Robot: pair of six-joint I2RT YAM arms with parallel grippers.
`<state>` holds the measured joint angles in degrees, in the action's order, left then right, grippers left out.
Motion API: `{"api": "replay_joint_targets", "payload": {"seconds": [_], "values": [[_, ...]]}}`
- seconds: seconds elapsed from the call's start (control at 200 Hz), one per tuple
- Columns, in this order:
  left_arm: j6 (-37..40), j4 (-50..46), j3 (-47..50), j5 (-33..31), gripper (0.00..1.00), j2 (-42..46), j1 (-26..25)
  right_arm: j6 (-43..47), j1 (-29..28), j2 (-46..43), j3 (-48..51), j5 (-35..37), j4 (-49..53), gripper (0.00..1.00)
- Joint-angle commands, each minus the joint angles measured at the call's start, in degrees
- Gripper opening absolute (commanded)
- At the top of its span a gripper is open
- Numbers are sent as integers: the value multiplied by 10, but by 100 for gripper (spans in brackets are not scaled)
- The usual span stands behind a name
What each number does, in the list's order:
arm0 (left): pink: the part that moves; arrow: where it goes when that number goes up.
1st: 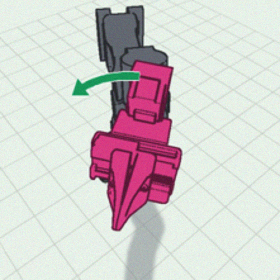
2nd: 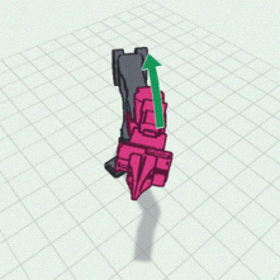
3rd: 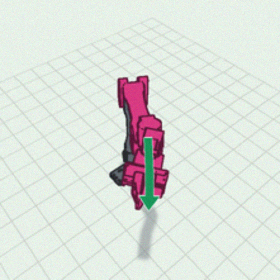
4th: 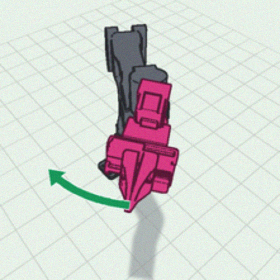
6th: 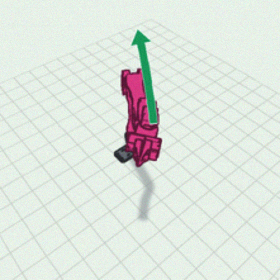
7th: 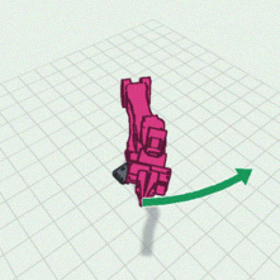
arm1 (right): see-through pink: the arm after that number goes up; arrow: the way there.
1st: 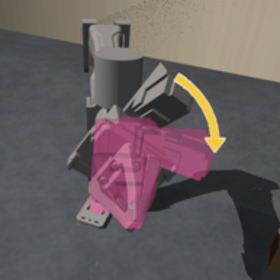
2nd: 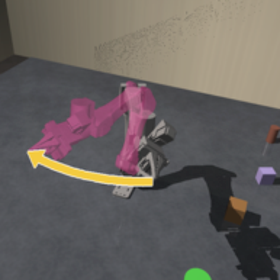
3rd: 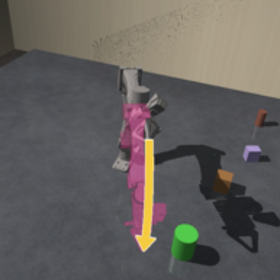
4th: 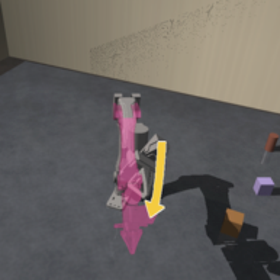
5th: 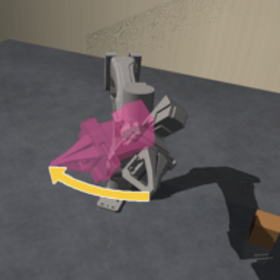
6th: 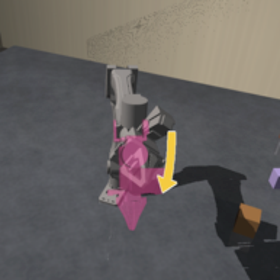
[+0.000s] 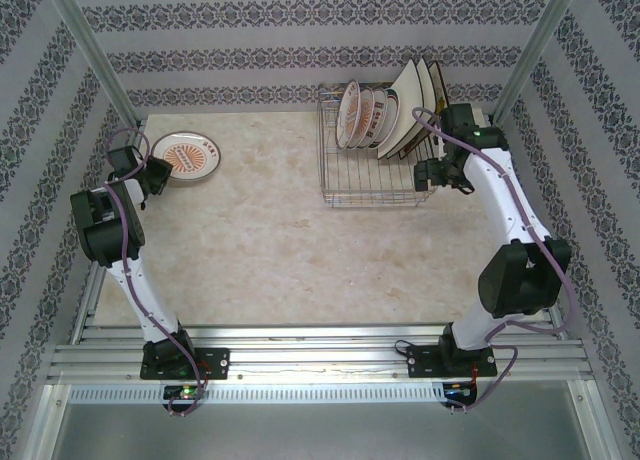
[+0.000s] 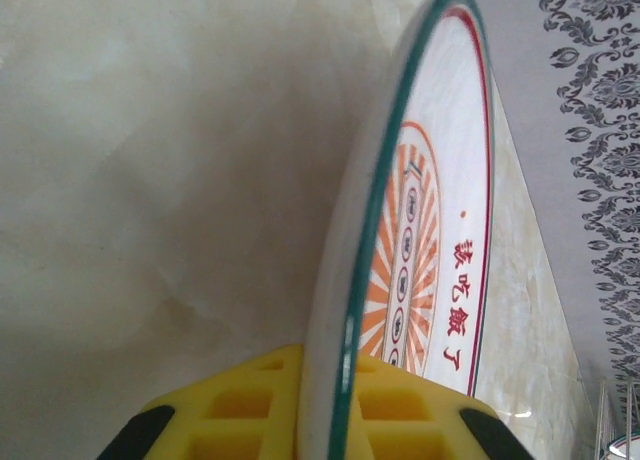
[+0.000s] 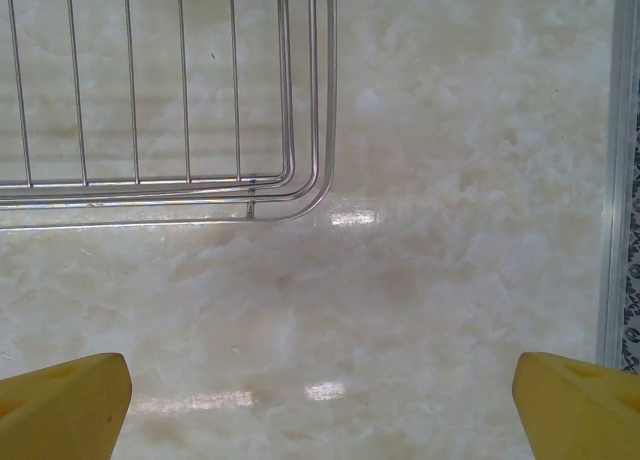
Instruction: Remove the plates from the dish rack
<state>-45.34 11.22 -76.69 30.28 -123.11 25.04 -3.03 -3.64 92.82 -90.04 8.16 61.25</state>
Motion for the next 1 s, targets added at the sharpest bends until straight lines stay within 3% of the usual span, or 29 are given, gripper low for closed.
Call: {"api": "replay_joint_targets", "payload": {"seconds": [0.0,0.295,0.525,0.829,0.999], "values": [[30,-52,-4,-8,23,3,5,-6,-6,-18,9,13,0,98],[55,-130,-18,-22,52,17,6,-4,-4,-45,42,5,-29,98],[72,-158,-17,-34,64,26,6,-5,-3,-41,48,13,-35,98],[110,-207,-25,-63,69,41,5,-4,-2,-48,49,11,-37,98],[147,-247,-25,-99,84,72,5,-6,-2,-55,52,8,-39,98]]}}
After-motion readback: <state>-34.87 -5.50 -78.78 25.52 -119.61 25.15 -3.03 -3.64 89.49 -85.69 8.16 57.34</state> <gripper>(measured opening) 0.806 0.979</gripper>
